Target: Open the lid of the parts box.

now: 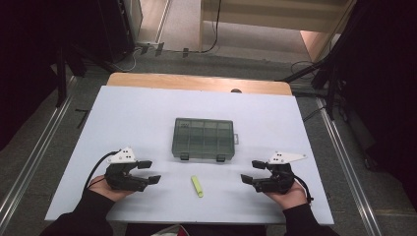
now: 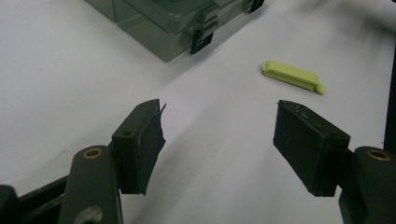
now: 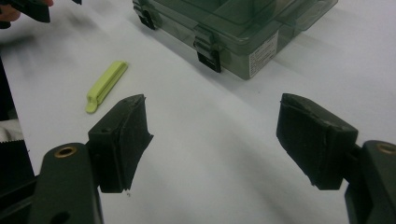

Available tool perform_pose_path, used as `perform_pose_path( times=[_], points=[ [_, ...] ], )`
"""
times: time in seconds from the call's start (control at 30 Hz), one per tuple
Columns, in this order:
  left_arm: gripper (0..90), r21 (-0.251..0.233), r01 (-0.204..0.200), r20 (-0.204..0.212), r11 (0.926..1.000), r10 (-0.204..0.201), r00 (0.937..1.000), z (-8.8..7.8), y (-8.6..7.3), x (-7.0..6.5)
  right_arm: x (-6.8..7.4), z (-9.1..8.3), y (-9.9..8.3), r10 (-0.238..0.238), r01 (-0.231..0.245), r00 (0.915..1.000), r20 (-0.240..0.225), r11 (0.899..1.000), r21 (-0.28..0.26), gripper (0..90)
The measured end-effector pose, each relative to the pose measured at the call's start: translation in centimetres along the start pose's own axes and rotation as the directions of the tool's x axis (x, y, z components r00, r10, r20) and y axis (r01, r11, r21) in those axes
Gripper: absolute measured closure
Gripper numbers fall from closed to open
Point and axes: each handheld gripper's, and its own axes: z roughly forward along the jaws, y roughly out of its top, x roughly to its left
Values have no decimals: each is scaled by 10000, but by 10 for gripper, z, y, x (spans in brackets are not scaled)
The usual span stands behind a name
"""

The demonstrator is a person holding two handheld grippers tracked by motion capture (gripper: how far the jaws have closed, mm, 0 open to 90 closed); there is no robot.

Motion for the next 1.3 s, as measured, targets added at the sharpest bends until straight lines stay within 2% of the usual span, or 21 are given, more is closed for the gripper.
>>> perform_pose_path(
  times=[0.1, 0.2, 0.47, 0.53, 1.17, 1.3],
  points=[
    [322, -8, -11, -30, 10000, 11, 10000, 0, 0, 0, -1, 1, 0, 137, -136, 9999, -55, 9999, 75, 273],
    [322, -102, 58, -126, 9999, -59, 9999, -1, 1, 0, -1, 0, 1, 17, -17, 10000, 41, 10000, 0, 292],
    [322, -112, 97, 80, 9999, -96, 9999, -2, 2, -2, 0, 1, 0, -10, 10, 10000, 60, 10000, 25, 298],
    [322, -117, -54, 19, 9999, 55, 10000, -2, 1, -3, 0, 2, 0, -30, 30, 10000, 27, 10000, 68, 299],
    [320, -110, 113, -88, 9999, -114, 9999, -3, 0, -2, -1, 5, 2, 21, -19, 9999, -128, 9998, 178, 302],
    [320, -135, 147, 44, 9998, -147, 9999, -3, 1, -3, -1, 5, 2, 15, -13, 9999, -125, 9998, 197, 302]
  ],
)
